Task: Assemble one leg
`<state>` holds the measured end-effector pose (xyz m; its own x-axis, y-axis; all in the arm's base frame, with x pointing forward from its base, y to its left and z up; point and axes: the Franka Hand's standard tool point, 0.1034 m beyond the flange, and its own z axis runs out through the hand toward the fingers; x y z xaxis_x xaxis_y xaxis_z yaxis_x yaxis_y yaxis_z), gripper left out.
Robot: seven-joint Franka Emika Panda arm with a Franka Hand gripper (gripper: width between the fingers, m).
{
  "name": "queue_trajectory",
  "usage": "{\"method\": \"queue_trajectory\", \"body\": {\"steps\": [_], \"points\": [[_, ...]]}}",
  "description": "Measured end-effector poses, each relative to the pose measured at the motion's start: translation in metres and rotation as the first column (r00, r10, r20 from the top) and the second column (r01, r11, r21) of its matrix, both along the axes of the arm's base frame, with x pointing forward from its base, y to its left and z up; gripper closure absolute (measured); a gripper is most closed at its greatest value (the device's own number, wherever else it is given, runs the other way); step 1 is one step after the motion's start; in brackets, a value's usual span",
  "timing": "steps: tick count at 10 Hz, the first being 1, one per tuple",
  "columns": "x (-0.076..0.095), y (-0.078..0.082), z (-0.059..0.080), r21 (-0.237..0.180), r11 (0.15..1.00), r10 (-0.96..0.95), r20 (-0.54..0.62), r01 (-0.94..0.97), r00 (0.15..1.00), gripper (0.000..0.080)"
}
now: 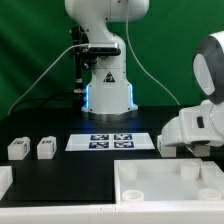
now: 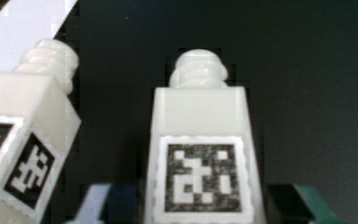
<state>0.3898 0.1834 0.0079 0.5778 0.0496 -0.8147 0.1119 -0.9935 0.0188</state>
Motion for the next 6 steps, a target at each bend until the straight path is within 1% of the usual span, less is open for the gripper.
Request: {"method": "queue_trajectory", "body": {"steps": [1, 6], "points": [[0.0, 0.0, 0.0001, 0.0, 1.0, 0.0, 0.0, 0.0, 1.0, 0.0509], [-0.0001, 0.0, 0.0001, 0.0, 1.0, 0.0, 0.0, 0.0, 1.0, 0.0509]]}}
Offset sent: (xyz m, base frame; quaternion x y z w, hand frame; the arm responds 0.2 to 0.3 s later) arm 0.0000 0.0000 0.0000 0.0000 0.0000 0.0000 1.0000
